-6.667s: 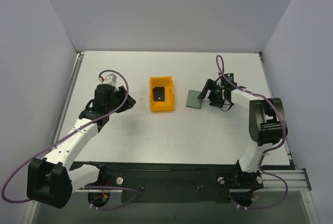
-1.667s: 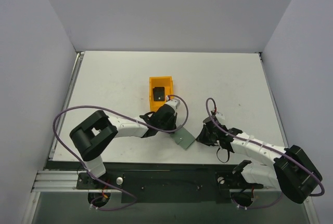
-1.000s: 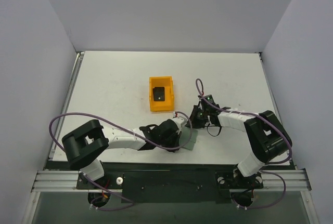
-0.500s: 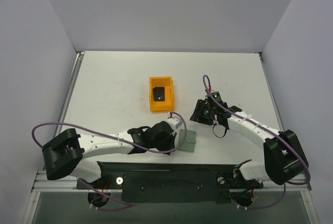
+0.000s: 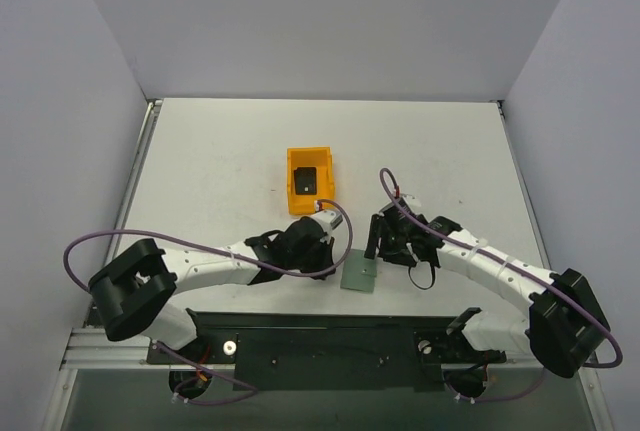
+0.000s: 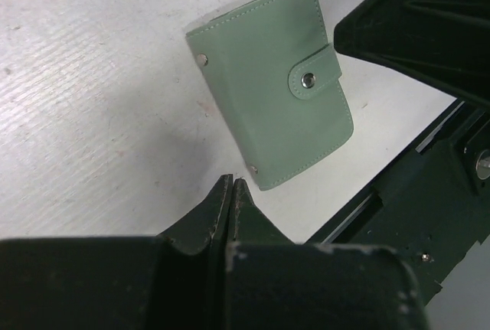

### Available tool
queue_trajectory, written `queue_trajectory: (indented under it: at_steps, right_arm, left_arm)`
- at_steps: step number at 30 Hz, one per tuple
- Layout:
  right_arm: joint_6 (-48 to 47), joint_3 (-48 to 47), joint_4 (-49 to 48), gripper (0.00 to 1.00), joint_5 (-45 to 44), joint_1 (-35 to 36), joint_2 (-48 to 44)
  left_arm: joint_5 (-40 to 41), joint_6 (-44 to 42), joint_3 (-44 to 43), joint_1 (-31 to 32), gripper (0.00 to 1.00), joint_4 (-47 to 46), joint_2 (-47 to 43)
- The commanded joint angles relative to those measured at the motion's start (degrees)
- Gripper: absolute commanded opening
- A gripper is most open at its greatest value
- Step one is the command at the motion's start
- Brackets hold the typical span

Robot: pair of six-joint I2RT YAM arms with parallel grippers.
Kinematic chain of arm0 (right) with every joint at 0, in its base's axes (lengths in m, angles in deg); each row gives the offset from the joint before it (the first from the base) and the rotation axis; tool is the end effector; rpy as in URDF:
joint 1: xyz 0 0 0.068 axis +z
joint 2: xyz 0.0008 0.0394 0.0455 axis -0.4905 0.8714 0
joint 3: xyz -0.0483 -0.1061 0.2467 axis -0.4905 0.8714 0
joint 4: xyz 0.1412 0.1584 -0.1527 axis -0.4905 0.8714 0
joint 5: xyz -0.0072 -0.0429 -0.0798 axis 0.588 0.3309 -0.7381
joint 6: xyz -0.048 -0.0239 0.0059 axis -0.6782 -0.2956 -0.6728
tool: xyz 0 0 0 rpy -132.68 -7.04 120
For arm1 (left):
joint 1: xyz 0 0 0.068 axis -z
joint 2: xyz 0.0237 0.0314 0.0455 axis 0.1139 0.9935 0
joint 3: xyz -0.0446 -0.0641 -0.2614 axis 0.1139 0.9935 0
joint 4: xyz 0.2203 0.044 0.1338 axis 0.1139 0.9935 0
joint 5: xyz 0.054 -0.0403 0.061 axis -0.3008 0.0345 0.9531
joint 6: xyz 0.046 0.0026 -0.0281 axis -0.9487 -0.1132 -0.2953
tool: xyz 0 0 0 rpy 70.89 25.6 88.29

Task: Put the credit cards into the card holder
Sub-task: Pick up the card holder from the center of the board.

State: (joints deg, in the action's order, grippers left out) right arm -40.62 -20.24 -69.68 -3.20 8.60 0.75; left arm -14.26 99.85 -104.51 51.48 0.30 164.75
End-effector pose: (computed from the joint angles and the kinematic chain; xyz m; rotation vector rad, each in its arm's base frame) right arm 0.1903 0.1496 0.2024 0.1186 2.5259 0.6470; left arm 0.1525 -0.2460 0.1815 0.5542 2.4050 -0.7883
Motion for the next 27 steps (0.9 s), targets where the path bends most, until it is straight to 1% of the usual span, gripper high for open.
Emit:
queue_trajectory:
  at_steps: [1,5,11,15,22,27]
  right_arm:
    - [3.60,-1.46,6.14,0.61,-5.14,1.48,0.53]
    - [4.22,-2.78,6.85,0.54,-5.76,3.76,2.73]
    - [5.27,-4.89,6.41,0.52,-5.76,7.19,6.85]
    - [5.54,-5.51,5.62,0.50,-5.50,7.46,8.97]
    - [5.10,-5.77,4.30,0.44,-4.97,7.55,12.13]
    - [5.10,-5.51,2.54,0.42,-3.66,7.64,13.72]
  left_arm:
    - [-2.52,-0.30,-1.08,0.08,0.00,-6.31,3.41]
    - [-3.58,-0.56,-1.70,0.08,0.00,-6.92,5.43]
    - [-3.93,-0.91,-1.52,0.08,0.00,-7.37,6.32]
    - [-4.19,-0.91,-1.61,0.08,0.00,-7.63,6.84]
    - [-4.37,-0.83,-1.35,0.08,0.00,-7.81,7.46]
    - [-4.46,-0.91,-1.26,0.08,0.00,-7.81,7.55]
